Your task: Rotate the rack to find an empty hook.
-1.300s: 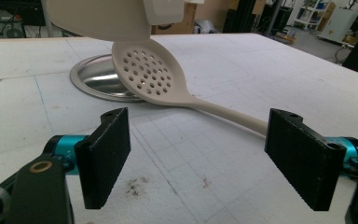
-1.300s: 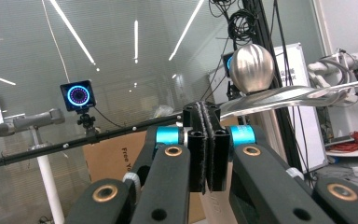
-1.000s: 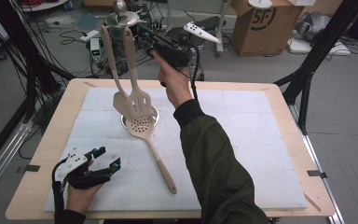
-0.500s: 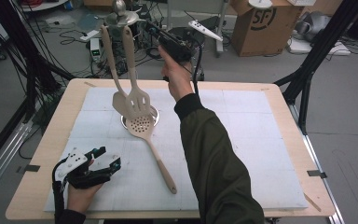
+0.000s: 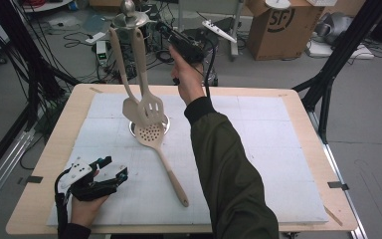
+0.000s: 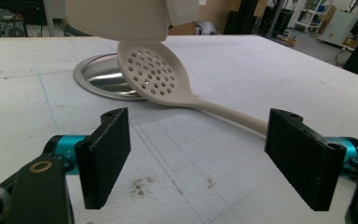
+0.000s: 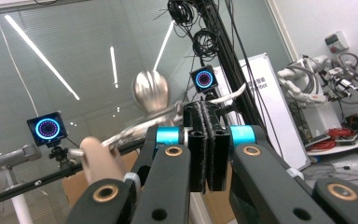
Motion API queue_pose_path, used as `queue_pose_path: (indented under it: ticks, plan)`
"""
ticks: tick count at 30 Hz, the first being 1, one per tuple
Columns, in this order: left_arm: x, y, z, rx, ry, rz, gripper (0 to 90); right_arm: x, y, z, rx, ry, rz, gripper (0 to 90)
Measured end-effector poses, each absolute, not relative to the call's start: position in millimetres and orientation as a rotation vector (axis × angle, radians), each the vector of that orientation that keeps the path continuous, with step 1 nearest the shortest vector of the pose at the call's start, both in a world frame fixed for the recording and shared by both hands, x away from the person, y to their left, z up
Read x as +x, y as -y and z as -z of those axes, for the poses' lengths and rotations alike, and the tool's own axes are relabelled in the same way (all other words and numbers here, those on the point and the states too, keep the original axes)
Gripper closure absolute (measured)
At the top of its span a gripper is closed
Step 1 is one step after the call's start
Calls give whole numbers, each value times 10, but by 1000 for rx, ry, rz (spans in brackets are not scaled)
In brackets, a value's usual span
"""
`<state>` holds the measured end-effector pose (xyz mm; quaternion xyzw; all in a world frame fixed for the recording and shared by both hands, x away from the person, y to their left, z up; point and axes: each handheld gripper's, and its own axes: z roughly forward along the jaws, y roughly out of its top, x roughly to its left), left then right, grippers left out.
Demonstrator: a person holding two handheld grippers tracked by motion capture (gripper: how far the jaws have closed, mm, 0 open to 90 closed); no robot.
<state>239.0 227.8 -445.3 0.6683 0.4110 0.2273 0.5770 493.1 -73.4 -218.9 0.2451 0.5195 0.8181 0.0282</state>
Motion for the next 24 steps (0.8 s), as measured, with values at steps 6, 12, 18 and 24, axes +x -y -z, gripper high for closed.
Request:
queue_pose_path:
  ticks: [6,12,18,24]
  plan:
    - [2397,-2284,4456,1567,-964,-534,229,4964,695,2178,733,-1621,-2525,894]
    - [2396,-2274,4456,1573,-963,-531,229,4894,654,2150,672,-1636,-2527,894]
    - [2385,-2259,4451,1572,-958,-530,229,4826,652,2155,668,-1639,-2515,894]
    - [2385,-2258,4449,1577,-953,-533,229,4791,682,2177,672,-1636,-2499,893]
